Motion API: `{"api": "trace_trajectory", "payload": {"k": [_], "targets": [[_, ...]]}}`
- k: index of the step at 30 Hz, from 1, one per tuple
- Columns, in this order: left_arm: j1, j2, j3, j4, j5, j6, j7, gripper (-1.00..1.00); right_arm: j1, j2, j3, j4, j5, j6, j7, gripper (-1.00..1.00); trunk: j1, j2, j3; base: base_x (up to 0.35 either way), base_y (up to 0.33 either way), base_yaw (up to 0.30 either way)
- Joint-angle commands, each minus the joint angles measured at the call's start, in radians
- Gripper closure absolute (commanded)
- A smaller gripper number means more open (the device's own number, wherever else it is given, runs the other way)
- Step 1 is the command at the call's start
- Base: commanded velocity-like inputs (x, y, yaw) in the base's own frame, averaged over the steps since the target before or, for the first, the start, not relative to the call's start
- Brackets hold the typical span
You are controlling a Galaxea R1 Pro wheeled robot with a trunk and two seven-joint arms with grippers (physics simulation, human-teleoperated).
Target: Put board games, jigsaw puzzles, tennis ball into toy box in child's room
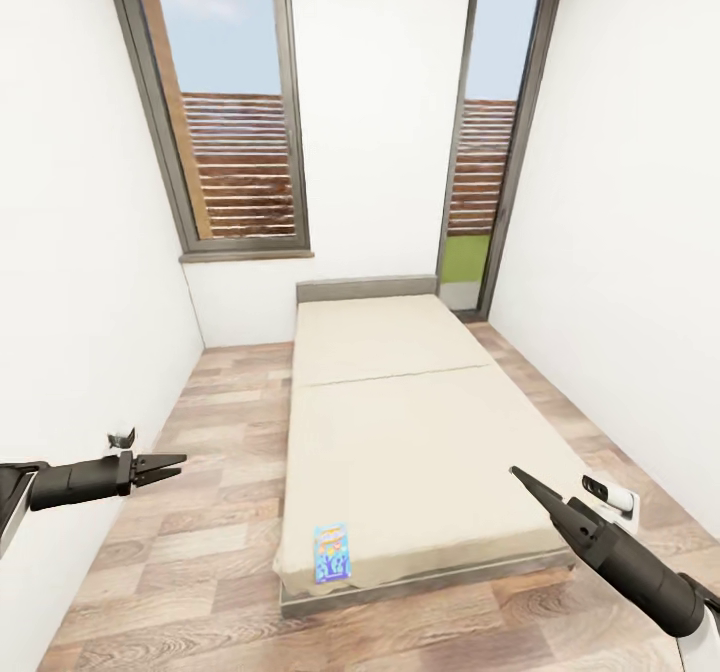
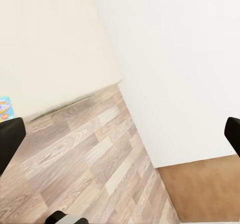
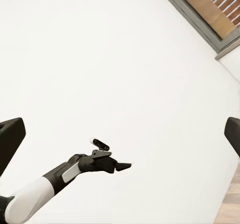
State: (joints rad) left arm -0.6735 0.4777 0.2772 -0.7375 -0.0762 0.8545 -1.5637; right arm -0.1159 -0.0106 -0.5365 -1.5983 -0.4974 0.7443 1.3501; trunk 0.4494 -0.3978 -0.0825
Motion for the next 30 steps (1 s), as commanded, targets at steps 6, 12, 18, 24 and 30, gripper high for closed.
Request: {"api": "trace_trajectory", "payload": {"k": [6, 12, 18, 24, 30], "targets": [[-0.001, -0.004, 0.002, 0.000, -0.009, 0.010, -0.007, -1.00, -0.001, 0.000, 0.000, 0.000, -0.003, 0.006, 0.001, -1.00, 0.001, -0.002, 0.001, 0.000, -0.193, 0.279], [-0.001, -0.009, 0.003, 0.000, -0.011, 0.010, -0.007, -1.00, -0.001, 0.000, 0.000, 0.000, -0.003, 0.005, 0.001, -1.00, 0.001, -0.002, 0.006, 0.000, -0.265, 0.253], [-0.001, -0.011, 0.003, 0.000, -0.012, 0.011, -0.007, -1.00, -0.001, 0.000, 0.000, 0.000, -0.003, 0.003, 0.002, -1.00, 0.001, -0.002, 0.013, 0.000, -0.256, 0.222], [-0.001, -0.011, 0.003, 0.000, -0.011, 0.010, -0.007, -1.00, -0.001, 0.000, -0.002, 0.000, -0.003, 0.003, 0.002, -1.00, 0.001, -0.002, 0.022, 0.000, -0.078, 0.173], [-0.001, -0.011, 0.003, 0.000, -0.011, 0.010, -0.007, -1.00, -0.001, -0.003, -0.004, 0.000, -0.003, 0.004, 0.002, -1.00, 0.001, -0.002, 0.029, 0.000, -0.021, 0.119]]}}
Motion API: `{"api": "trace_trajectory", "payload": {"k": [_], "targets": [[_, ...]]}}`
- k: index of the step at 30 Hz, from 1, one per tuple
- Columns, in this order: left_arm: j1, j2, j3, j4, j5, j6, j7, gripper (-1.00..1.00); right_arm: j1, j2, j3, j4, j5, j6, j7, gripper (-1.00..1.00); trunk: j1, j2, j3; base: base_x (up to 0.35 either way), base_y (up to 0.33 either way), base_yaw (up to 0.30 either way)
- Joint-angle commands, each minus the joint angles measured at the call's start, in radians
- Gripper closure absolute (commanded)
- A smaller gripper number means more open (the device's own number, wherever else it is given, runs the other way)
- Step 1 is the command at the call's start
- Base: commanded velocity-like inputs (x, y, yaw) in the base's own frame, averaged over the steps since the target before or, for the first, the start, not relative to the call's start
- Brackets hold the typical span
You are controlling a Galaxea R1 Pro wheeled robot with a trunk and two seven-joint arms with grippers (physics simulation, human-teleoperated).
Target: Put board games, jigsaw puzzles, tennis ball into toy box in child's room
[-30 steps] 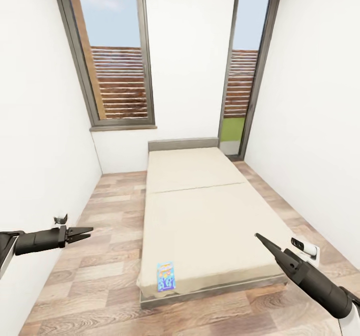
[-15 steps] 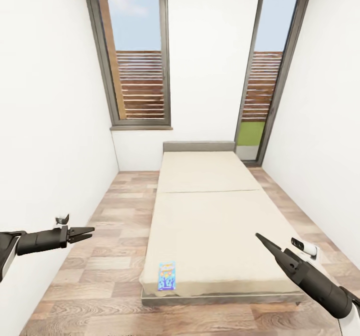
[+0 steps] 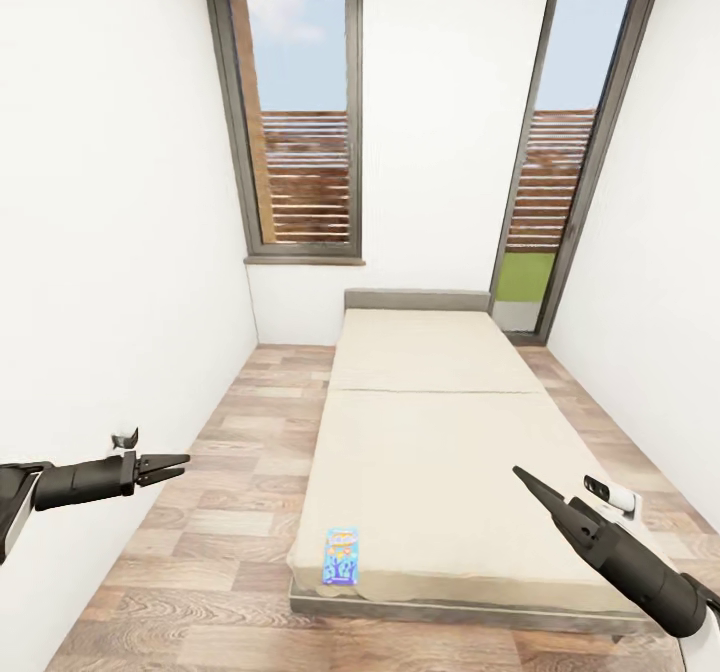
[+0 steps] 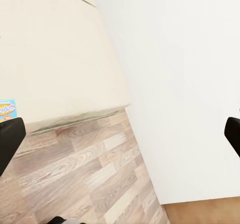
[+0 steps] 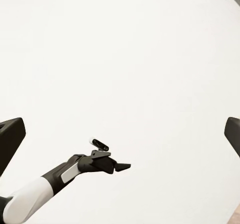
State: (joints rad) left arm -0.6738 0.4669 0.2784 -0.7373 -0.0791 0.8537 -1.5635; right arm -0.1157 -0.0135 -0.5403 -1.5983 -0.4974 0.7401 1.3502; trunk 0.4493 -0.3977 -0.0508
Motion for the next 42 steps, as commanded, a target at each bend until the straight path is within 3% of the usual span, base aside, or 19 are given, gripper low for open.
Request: {"api": "trace_trajectory", "payload": {"k": [1, 42], "targets": [[-0.001, -0.001, 0.002, -0.001, -0.008, 0.010, -0.007, -1.00, -0.001, 0.000, -0.001, 0.000, -0.003, 0.009, 0.002, -1.00, 0.001, -0.002, -0.002, 0.000, -0.009, 0.067], [-0.001, 0.000, 0.003, -0.001, -0.009, 0.011, -0.007, -1.00, -0.001, 0.002, -0.001, 0.000, 0.009, 0.017, -0.004, -1.00, 0.001, -0.002, 0.001, 0.000, 0.025, 0.007]]}}
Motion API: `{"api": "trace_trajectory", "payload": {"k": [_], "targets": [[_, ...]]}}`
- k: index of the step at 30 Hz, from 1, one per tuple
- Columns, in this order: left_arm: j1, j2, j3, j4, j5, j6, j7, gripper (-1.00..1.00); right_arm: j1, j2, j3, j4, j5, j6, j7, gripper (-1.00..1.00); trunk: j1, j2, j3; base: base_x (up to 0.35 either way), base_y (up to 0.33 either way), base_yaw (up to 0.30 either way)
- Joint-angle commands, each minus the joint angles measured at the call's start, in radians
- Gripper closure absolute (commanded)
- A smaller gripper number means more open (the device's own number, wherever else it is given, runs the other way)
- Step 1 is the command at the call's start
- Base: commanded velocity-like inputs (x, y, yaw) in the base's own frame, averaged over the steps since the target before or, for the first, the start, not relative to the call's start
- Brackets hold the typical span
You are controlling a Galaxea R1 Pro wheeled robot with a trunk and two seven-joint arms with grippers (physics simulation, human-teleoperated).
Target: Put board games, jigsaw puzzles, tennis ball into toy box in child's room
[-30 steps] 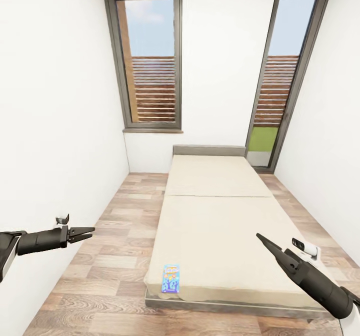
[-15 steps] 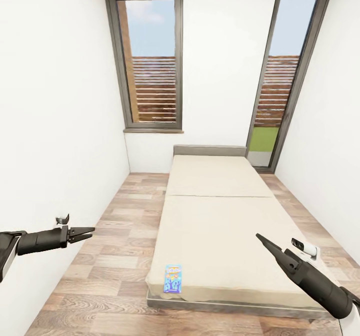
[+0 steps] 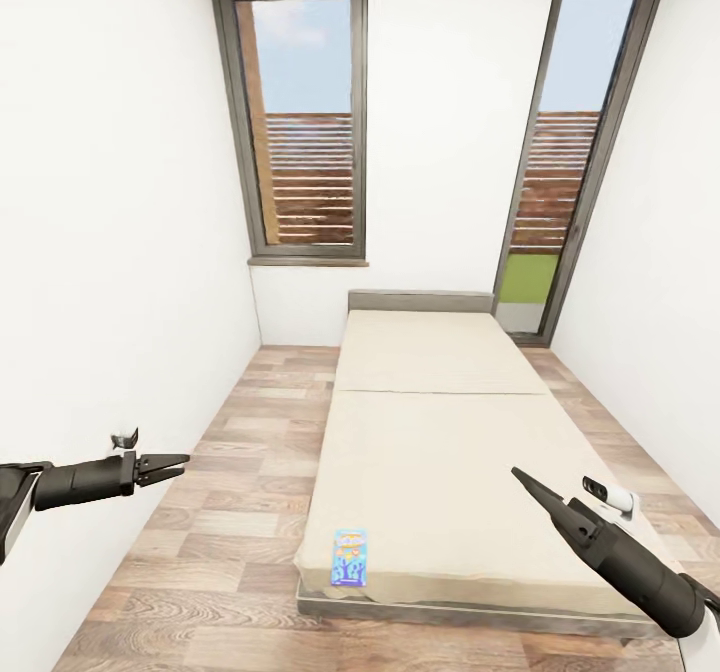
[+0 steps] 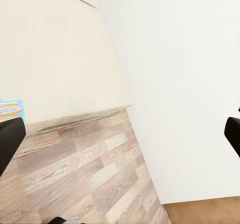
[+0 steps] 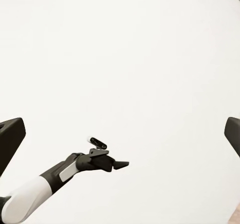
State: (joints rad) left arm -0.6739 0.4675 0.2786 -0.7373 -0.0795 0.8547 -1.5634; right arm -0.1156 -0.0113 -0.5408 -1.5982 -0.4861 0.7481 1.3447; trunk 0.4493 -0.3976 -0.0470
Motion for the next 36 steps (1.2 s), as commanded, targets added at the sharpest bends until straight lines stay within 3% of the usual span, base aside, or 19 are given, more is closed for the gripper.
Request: {"api": "trace_trajectory", "payload": {"k": [1, 7, 12, 14, 15, 21, 24, 29, 36], "targets": [[-0.001, -0.001, 0.002, -0.001, -0.008, 0.010, -0.007, -1.00, -0.001, 0.000, 0.000, 0.000, -0.002, 0.009, 0.001, -1.00, 0.001, -0.002, -0.002, 0.000, 0.090, 0.000], [-0.001, -0.001, 0.001, -0.001, -0.008, 0.009, -0.007, -1.00, -0.001, 0.001, 0.004, 0.006, -0.001, 0.010, -0.046, -1.00, 0.001, -0.002, -0.002, 0.000, 0.061, 0.000], [-0.001, -0.001, 0.001, -0.002, -0.007, 0.009, -0.007, -1.00, -0.001, 0.004, 0.028, 0.009, -0.002, 0.010, -0.141, -1.00, 0.001, -0.002, -0.002, 0.000, 0.018, 0.000], [-0.001, -0.001, 0.001, -0.002, -0.008, 0.009, -0.007, -1.00, -0.001, 0.005, 0.052, 0.010, -0.003, 0.010, -0.190, -1.00, 0.001, -0.002, -0.002, 0.000, 0.008, 0.000], [-0.001, -0.001, 0.001, -0.003, -0.008, 0.009, -0.007, -1.00, -0.001, 0.005, 0.083, 0.015, -0.005, 0.010, -0.239, -1.00, 0.001, -0.002, -0.002, 0.000, 0.004, 0.000], [-0.001, -0.001, 0.002, -0.003, -0.010, 0.010, -0.007, -1.00, -0.001, 0.007, 0.178, 0.080, -0.011, -0.001, -0.350, -1.00, 0.001, -0.002, -0.002, 0.000, 0.002, 0.000], [-0.001, 0.000, 0.004, -0.004, -0.010, 0.010, -0.007, -1.00, -0.003, 0.013, 0.230, 0.175, -0.013, -0.014, -0.384, -1.00, 0.001, -0.002, -0.002, 0.000, 0.000, 0.000], [-0.001, 0.000, 0.005, -0.004, -0.011, 0.011, -0.007, -1.00, -0.026, 0.027, 0.262, 0.361, -0.009, -0.057, -0.404, -1.00, 0.001, -0.002, -0.002, 0.000, 0.000, 0.000], [-0.001, 0.000, 0.006, -0.004, -0.012, 0.014, -0.007, -1.00, -0.169, 0.045, 0.279, 0.741, -0.002, -0.102, -0.443, -1.00, 0.012, -0.023, -0.012, 0.000, 0.000, 0.000]]}}
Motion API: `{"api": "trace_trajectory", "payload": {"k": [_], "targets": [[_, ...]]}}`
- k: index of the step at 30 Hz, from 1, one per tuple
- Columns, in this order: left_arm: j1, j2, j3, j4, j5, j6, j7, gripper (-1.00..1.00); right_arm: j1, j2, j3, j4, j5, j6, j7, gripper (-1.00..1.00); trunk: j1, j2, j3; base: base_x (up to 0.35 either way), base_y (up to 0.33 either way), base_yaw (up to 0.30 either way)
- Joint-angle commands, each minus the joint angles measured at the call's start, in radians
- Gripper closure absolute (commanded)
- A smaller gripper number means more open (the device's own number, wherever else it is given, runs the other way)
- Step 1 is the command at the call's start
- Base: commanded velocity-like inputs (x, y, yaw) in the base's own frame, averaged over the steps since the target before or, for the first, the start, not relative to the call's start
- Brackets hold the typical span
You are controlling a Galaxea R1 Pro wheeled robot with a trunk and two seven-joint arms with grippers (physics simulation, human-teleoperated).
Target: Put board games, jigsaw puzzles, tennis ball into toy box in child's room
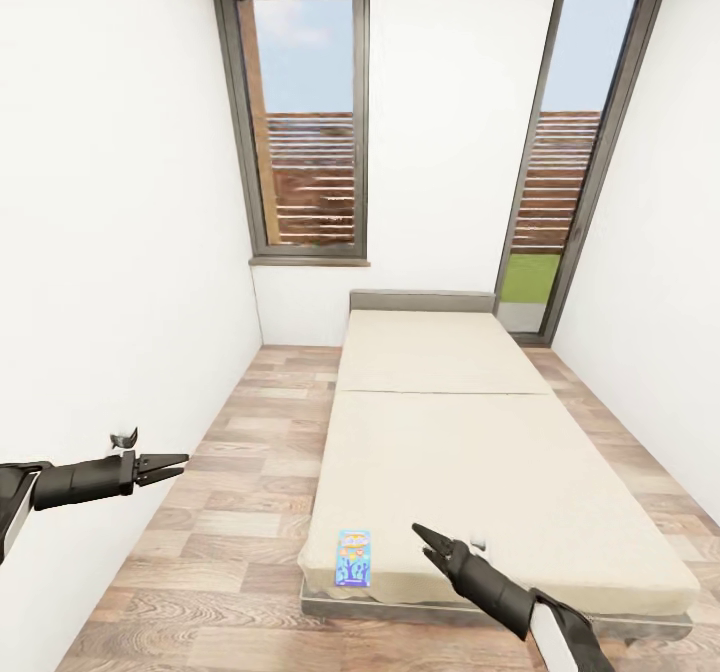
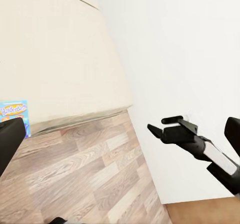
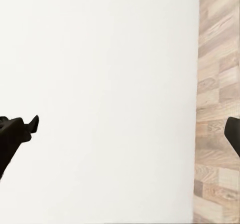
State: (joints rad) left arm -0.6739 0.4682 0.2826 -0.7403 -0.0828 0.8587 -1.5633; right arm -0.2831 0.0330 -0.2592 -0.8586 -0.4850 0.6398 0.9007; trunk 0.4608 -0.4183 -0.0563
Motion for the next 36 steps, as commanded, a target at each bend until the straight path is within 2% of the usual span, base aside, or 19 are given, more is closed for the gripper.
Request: {"api": "trace_trajectory", "payload": {"k": [1, 4, 8, 13, 16, 17, 18, 21, 29, 36], "targets": [[-0.001, 0.000, 0.003, -0.001, -0.009, 0.011, -0.008, -1.00, -0.018, 0.003, -0.001, 0.044, -0.003, 0.003, -0.005, -1.00, 0.004, -0.010, -0.006, 0.000, 0.000, 0.000], [-0.001, 0.000, 0.002, -0.001, -0.009, 0.016, -0.008, -1.00, -0.057, 0.010, 0.005, 0.145, -0.002, -0.012, -0.022, -1.00, 0.016, -0.031, -0.015, 0.000, 0.000, 0.000], [-0.001, 0.000, 0.000, -0.001, -0.010, 0.020, -0.008, -1.00, -0.084, 0.020, 0.010, 0.218, -0.002, -0.036, -0.054, -1.00, 0.031, -0.059, -0.027, 0.000, 0.000, 0.000], [-0.001, 0.000, -0.004, -0.001, -0.011, 0.023, -0.008, -1.00, -0.097, 0.028, 0.011, 0.255, -0.007, -0.046, -0.142, -1.00, 0.050, -0.094, -0.043, 0.000, 0.000, 0.000], [-0.001, 0.000, -0.005, -0.001, -0.012, 0.024, -0.008, -1.00, -0.103, 0.035, 0.011, 0.266, -0.015, -0.046, -0.239, -1.00, 0.062, -0.115, -0.053, 0.000, 0.000, 0.000], [-0.001, 0.000, -0.005, -0.001, -0.012, 0.024, -0.008, -1.00, -0.103, 0.035, 0.011, 0.266, -0.015, -0.046, -0.239, -1.00, 0.066, -0.122, -0.056, 0.000, 0.000, 0.000], [-0.001, 0.000, -0.006, -0.001, -0.012, 0.024, -0.008, -1.00, -0.107, 0.041, 0.011, 0.269, -0.019, -0.045, -0.280, -1.00, 0.070, -0.129, -0.059, 0.000, 0.000, 0.000], [-0.001, 0.000, -0.006, -0.001, -0.012, 0.026, -0.008, -1.00, -0.118, 0.054, 0.011, 0.272, -0.027, -0.041, -0.321, -1.00, 0.081, -0.150, -0.068, 0.000, 0.000, 0.000], [-0.001, 0.000, -0.006, 0.000, -0.012, 0.043, -0.008, -1.00, -0.145, 0.086, 0.008, 0.274, -0.061, 0.001, -0.357, -1.00, 0.112, -0.206, -0.093, 0.000, 0.000, 0.000], [-0.001, 0.001, -0.005, 0.001, -0.011, 0.049, -0.008, -1.00, -0.150, 0.100, 0.008, 0.274, -0.105, 0.016, -0.369, -1.00, 0.139, -0.255, -0.115, 0.000, 0.000, 0.000]]}}
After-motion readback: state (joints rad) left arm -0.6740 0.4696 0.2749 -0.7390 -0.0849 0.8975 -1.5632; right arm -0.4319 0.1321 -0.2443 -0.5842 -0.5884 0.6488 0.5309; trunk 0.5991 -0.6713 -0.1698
